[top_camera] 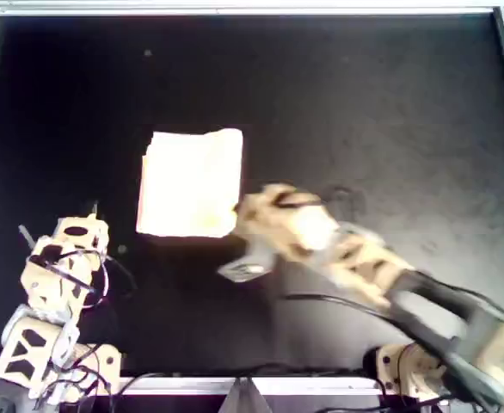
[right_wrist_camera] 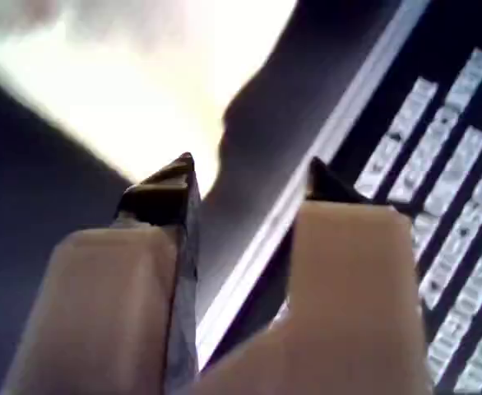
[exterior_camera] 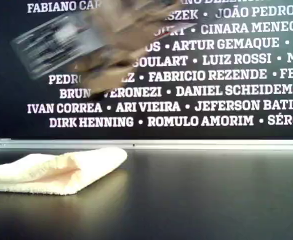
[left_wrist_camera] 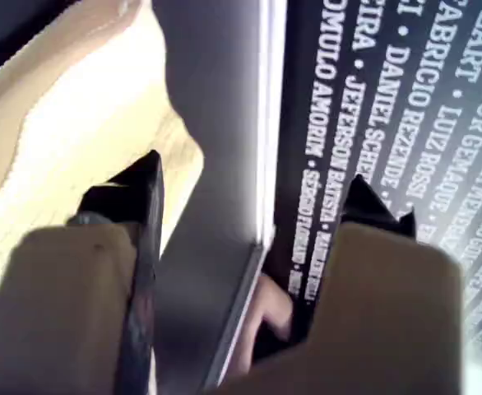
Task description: Fold a cloth
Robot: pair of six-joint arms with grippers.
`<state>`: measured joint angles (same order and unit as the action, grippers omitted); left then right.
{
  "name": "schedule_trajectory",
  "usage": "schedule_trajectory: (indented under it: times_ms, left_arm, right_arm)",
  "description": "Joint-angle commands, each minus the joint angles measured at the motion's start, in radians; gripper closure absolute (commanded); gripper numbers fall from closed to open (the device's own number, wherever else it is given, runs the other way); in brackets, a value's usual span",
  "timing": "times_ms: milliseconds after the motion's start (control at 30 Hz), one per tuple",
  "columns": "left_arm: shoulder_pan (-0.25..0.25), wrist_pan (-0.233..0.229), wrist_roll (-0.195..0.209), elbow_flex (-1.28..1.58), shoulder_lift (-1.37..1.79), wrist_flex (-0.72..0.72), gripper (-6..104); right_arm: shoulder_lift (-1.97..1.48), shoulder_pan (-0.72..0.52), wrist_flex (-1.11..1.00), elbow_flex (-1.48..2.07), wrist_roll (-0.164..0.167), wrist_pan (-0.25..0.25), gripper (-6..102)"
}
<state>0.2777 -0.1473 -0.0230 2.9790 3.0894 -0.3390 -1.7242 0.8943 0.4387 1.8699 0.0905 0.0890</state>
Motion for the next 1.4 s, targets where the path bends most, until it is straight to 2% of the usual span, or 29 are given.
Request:
schedule_trajectory:
  times_ms: [0,133,200,367,433,533,700,733,833,900,1367]
  left_arm:
    - [0.000,0.005,-0.002,-0.061,0.018,0.012,21]
    - [-0.006,0.002,-0.002,-0.055,0.018,0.012,21]
    - [-0.006,-0.003,-0.002,-0.054,0.018,0.012,21]
    - [-0.002,0.005,-0.002,-0.055,0.018,0.012,21]
    - [-0.005,-0.003,-0.002,-0.051,0.018,0.012,21]
    - [-0.006,-0.008,-0.003,-0.049,0.018,0.012,21]
    - [-0.018,0.005,-0.003,-0.049,0.018,0.012,21]
    - [-0.048,0.005,-0.003,-0.048,0.018,0.011,21]
    - [-0.181,0.006,-0.003,-0.048,0.020,0.011,21]
    - [-0.218,0.006,-0.003,-0.032,0.023,0.011,21]
    - [-0.236,0.009,-0.003,0.035,0.025,0.009,21]
  right_arm:
    - [-0.310,-0.173,0.018,0.126,0.005,0.006,69]
    - [-0.451,-0.402,0.017,0.219,0.003,-0.003,92]
    - [-0.497,-0.497,0.017,0.244,0.003,0.003,99]
    - [-0.549,-0.707,0.017,0.264,0.003,0.005,96]
    - [-0.572,-0.781,0.017,0.282,-0.011,0.002,96]
    - [-0.604,-0.848,0.017,0.344,-0.011,0.003,96]
    - [-0.653,-0.861,0.017,0.474,-0.014,-0.006,96]
    - [-0.672,-0.862,0.017,0.486,-0.014,-0.008,96]
    - [-0.778,-0.862,0.017,0.505,-0.014,0.002,96]
    - [-0.871,-0.862,0.017,0.543,-0.014,-0.012,96]
    - [-1.413,-0.847,0.012,1.046,-0.002,-0.014,95]
